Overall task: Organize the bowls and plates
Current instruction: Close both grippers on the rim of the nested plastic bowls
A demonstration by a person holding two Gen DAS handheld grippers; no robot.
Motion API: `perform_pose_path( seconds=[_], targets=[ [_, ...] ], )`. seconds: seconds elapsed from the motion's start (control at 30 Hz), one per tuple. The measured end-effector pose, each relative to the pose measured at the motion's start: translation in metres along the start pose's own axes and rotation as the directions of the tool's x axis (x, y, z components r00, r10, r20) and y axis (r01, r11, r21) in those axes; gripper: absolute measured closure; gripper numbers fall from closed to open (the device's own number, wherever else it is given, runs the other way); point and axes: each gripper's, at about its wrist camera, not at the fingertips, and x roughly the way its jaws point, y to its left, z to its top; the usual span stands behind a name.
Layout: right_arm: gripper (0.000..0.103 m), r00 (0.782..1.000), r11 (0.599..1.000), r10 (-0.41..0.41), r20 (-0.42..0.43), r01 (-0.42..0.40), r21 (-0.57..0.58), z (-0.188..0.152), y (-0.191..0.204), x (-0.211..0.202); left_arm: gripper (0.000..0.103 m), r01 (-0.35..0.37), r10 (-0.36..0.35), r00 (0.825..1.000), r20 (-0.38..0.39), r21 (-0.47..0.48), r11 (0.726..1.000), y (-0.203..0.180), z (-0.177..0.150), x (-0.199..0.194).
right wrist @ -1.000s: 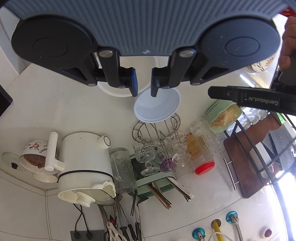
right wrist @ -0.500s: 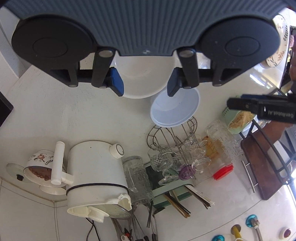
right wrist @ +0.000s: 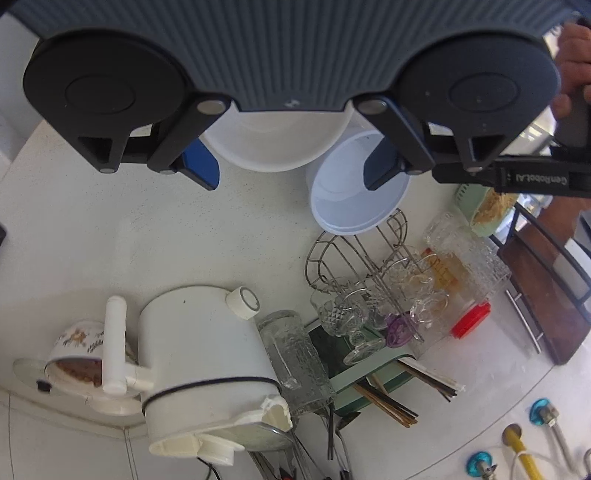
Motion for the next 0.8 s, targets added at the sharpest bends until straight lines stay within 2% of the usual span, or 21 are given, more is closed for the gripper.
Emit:
perform_pose_path(
  seconds=[0.13, 0.3, 0.4, 0.43, 0.47, 0.5, 0.57, 0.63, 0.7, 0.8],
  targets=[
    [0.02, 1.0, 0.999, 0.022, -0.02, -0.021, 0.039, 0.004, -0.006, 0.019, 0.031, 0.01, -0.01, 1.0, -0.009, -0.021, 1.0, 0.008, 0.003, 0.008],
    [0.036, 0.998, 0.998, 0.03, -0.051, -0.027, 0.048, 0.004, -0.001, 0.046, 0.031, 0.025, -0.026, 0.999, -0.018, -0.058, 0.998, 0.014, 0.006, 0.019],
    [0.041, 0.998, 1.0, 0.012, -0.056, -0.011, 0.028, 0.004, 0.005, 0.056, 0.032, 0.042, -0.044, 0.999, -0.021, -0.074, 0.996, 0.015, 0.008, 0.027],
    [0.044, 0.998, 1.0, 0.006, -0.055, -0.005, 0.026, 0.004, 0.005, 0.059, 0.032, 0.042, -0.044, 0.999, -0.023, -0.076, 0.996, 0.015, 0.008, 0.03],
    [0.054, 0.998, 1.0, -0.004, -0.057, 0.005, 0.023, 0.005, 0.006, 0.062, 0.032, 0.036, -0.038, 0.999, -0.023, -0.069, 0.997, 0.012, 0.008, 0.033],
    [0.061, 0.998, 1.0, -0.018, -0.06, 0.019, 0.017, 0.004, 0.007, 0.064, 0.035, 0.027, -0.028, 0.999, -0.024, -0.059, 0.998, 0.01, 0.008, 0.036],
    [0.067, 0.998, 1.0, -0.027, -0.065, 0.027, 0.009, 0.004, 0.007, 0.069, 0.044, 0.025, -0.027, 0.999, -0.035, -0.046, 0.999, 0.005, 0.008, 0.044],
    [0.072, 0.997, 1.0, -0.021, -0.07, 0.021, 0.001, 0.003, 0.007, 0.072, 0.055, 0.033, -0.036, 0.998, -0.045, -0.059, 0.998, 0.005, 0.009, 0.05],
    [0.078, 0.997, 1.0, -0.011, -0.074, 0.011, -0.003, 0.003, 0.008, 0.073, 0.071, 0.039, -0.043, 0.997, -0.064, -0.072, 0.997, 0.004, 0.01, 0.057],
    [0.079, 0.997, 1.0, 0.01, -0.077, -0.012, -0.015, 0.004, 0.01, 0.075, 0.076, 0.037, -0.04, 0.997, -0.059, -0.051, 0.998, -0.003, 0.014, 0.06]
  ],
)
